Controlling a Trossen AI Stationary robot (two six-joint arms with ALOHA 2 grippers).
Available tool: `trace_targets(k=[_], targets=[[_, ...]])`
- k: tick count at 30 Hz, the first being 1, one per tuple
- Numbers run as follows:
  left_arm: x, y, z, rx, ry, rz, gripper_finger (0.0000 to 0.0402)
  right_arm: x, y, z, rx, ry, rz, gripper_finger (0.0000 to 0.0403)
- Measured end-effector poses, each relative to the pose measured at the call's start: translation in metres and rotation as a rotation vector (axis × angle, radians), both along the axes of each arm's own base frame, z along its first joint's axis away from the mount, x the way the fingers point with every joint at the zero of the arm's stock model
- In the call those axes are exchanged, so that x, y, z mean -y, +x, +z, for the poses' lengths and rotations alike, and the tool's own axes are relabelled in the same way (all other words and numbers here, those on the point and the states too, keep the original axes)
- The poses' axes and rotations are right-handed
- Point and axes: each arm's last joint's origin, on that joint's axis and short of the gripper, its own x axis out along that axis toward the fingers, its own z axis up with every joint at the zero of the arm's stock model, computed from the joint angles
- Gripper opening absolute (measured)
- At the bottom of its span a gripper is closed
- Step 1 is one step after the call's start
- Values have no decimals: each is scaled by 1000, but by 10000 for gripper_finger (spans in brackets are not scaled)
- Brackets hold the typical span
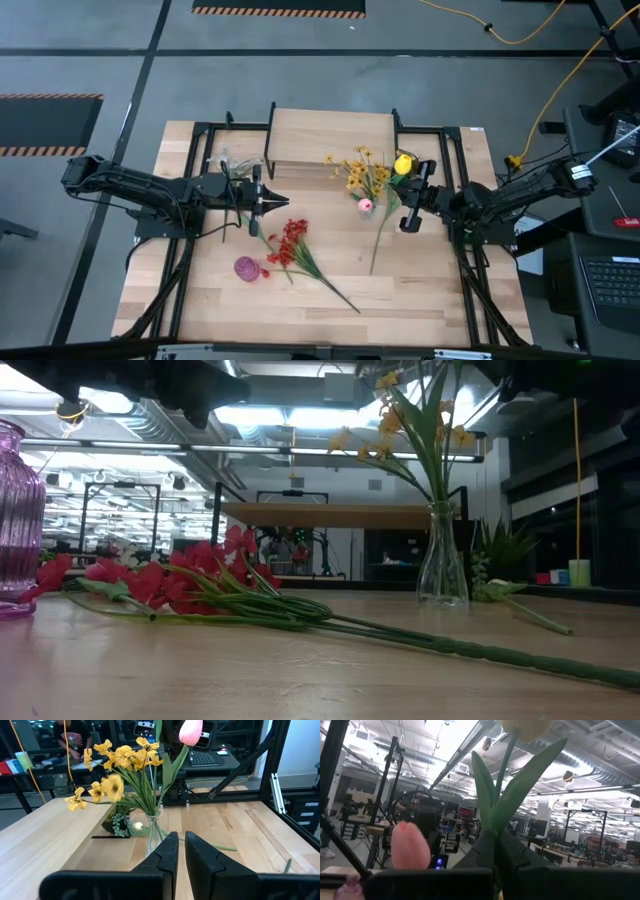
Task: Pick and place flowers into a vace then onto a shelf
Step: Put the yellow flower into the transparent vase
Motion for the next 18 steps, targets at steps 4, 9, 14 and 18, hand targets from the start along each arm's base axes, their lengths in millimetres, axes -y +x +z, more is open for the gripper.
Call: trace_targets(k=[4, 9, 14, 18], targets=[[0, 0, 0, 0, 0, 0, 29, 0, 2, -3, -26, 5, -3, 2], [0, 0, 0, 0, 0, 0, 26, 2, 5, -10, -92, 48, -84, 2], [0, 0, 0, 0, 0, 0, 25, 2, 6, -13, -122, 67, -93, 2], [0, 0, 0, 0, 0, 0, 24, 2, 7, -15, -137, 77, -87, 2]])
